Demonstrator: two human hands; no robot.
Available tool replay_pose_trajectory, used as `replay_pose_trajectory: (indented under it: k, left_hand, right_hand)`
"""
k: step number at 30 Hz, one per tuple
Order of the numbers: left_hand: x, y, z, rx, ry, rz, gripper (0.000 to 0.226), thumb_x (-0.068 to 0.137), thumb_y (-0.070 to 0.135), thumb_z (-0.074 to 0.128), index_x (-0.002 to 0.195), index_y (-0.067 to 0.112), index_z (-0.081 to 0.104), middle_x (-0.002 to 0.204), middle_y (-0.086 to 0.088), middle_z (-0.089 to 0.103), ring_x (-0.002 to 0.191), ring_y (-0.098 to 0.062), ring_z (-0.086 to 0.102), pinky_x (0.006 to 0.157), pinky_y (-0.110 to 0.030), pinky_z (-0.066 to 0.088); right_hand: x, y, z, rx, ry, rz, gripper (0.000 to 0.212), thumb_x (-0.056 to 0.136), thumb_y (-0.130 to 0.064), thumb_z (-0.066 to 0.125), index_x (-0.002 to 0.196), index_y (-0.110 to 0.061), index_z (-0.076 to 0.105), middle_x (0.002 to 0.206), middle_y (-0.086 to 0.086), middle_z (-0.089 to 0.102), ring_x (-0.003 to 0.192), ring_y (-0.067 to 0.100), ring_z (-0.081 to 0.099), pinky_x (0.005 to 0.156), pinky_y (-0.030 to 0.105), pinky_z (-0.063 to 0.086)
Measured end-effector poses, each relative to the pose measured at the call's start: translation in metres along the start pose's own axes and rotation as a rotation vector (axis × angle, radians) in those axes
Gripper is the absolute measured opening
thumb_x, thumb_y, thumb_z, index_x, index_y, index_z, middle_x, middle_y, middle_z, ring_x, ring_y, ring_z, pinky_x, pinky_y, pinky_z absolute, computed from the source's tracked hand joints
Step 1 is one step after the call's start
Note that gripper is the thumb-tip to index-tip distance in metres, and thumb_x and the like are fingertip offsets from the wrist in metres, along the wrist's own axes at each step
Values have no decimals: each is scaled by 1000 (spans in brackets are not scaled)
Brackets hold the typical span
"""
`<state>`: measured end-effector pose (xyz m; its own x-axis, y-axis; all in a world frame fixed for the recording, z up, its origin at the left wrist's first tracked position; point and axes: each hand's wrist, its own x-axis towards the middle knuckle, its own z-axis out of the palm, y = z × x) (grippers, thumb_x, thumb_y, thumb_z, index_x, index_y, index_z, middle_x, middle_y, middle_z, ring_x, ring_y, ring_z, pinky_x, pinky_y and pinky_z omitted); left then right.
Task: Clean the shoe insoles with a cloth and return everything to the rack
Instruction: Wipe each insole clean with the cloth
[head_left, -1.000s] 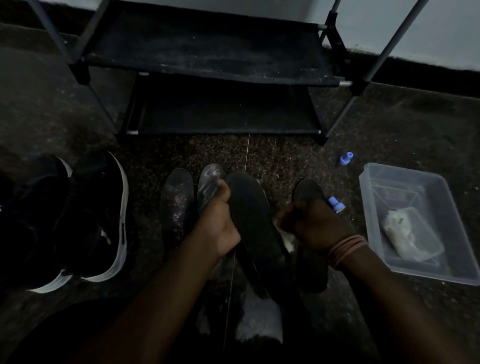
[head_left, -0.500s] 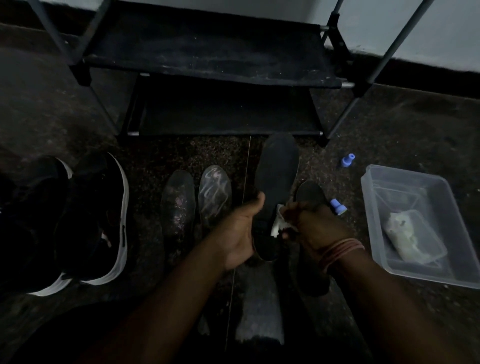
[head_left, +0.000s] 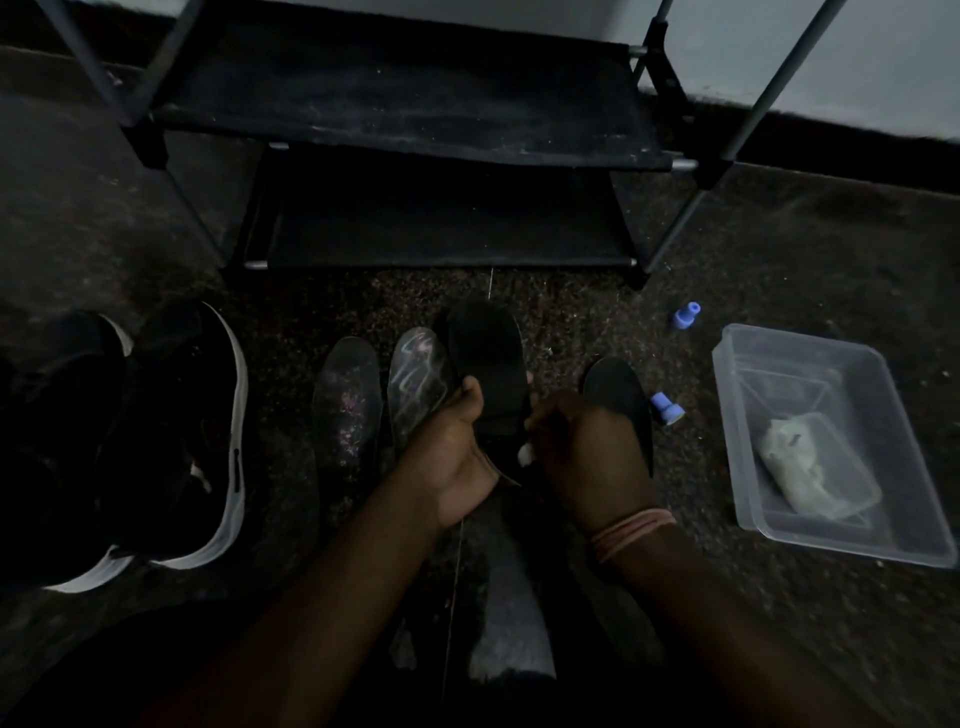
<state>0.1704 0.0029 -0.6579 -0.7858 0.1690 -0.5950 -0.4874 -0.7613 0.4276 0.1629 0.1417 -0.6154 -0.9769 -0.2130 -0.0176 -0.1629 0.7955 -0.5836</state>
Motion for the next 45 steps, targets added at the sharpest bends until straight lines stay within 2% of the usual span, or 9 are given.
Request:
replay_pose_trajectory:
  k: [9,14,20,23,25,28,32,35,45]
  left_hand:
    - [1,0,-2,7,10,12,58,105,48,34,143,9,54,142,-15,59,117,-25,64,87,-41,59]
    - [3,-4,-1,114,19,-1,49,107,38,35,140,7,55,138,-14,62,118,-24,63,90,-36,57]
    - [7,-26,1,267,125,-122,36,106,19,48,140,10,53,137,-14,62,125,-30,60,101,-45,51]
    - [4,-30,4,314,151,-146,32,106,10,45,136,6,56,134,-18,63,116,-32,62,89,-43,55]
    - [4,-34,3,368,179,-152,32,106,6,43,133,5,58,130,-19,65,109,-32,65,91,-43,54]
    - [4,-39,3,400,190,-189,32,105,5,44,132,2,59,127,-22,66,102,-32,67,91,-43,54]
    - [0,-40,7,349,157,-222,28,105,13,47,126,2,63,116,-17,73,107,-31,69,95,-44,55]
    - [-4,-39,10,406,133,-225,19,104,14,49,100,12,67,89,-5,77,87,-20,69,78,-33,56]
    - [1,-48,7,1100,339,120,42,78,51,50,90,16,70,92,-10,73,91,-28,71,88,-45,58]
  right_hand:
    - [2,-5,-1,27,-194,137,9,89,-16,65,93,-13,73,96,6,74,93,22,68,85,31,51]
    - [14,37,-8,-62,-115,350,45,93,-19,58,135,-4,51,139,19,51,132,30,45,115,16,9]
    - [17,29,-20,45,-318,497,40,101,-20,46,139,-9,47,144,11,48,133,27,45,106,28,29]
    - [17,30,-15,263,-325,672,33,102,-23,47,120,1,60,111,20,66,96,35,66,70,26,52]
    - [10,26,-11,426,-279,786,36,101,-31,50,88,-2,66,70,16,64,52,26,58,42,21,43]
    - [7,28,-5,379,-402,759,36,97,-27,60,67,-8,60,58,12,56,41,18,47,43,24,39]
    - [10,41,-3,114,-345,633,24,93,-13,63,71,-18,55,76,6,59,80,24,61,79,34,52]
    - [8,44,2,165,-132,554,19,93,-11,59,110,-4,64,109,14,67,113,28,61,105,37,43]
    - [4,46,13,-78,-140,431,48,95,-19,55,141,-4,49,149,14,45,141,29,39,117,35,30]
